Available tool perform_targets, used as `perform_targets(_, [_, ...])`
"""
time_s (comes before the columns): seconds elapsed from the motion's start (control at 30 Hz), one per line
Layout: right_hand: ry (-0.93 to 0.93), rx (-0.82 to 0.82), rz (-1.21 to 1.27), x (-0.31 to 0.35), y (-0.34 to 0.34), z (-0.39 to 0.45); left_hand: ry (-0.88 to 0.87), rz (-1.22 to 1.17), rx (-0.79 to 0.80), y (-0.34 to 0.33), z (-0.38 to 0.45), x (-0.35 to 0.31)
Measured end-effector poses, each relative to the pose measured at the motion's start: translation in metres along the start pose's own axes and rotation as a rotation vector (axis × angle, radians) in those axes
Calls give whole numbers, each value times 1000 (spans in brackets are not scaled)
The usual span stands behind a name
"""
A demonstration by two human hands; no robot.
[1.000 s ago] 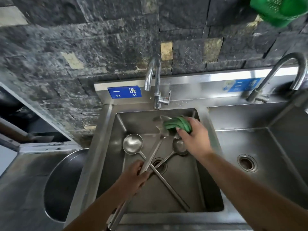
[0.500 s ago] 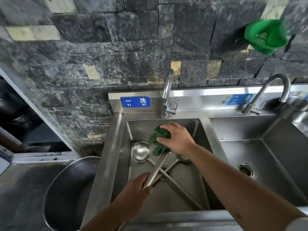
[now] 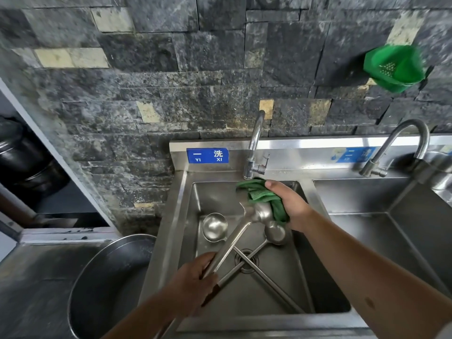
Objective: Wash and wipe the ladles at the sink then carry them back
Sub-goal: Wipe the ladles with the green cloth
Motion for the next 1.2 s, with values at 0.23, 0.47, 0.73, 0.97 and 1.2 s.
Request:
perform_targets(0.23, [253,-303,156,8,-28,-19,-12,-191,64,-1,9,-43])
perform_targets(0.47, [448,-570,-386,23,-32,-40,131,-6,50,-2,34,-51])
perform_targets(0.73, [655,-532,-591,44,-25,-45,14,-92,19,-16,63,-50])
perform_targets(0.97, [741,-814,-597,89,21,-48,321,-643,203,-21,69,-60])
perform_targets(1.2, [471,-359,-1972,34,2,-3,327,-565,245,-38,63,-66])
Point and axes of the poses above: each hand's wrist, its own z-axis towards the middle knuckle, its own y-axis out of the back of the hand, x = y × z, the point moved 4 cm from there along z, towards the middle knuckle, and after that the axes turned 7 degrees about -z, right-handed, at the moved point
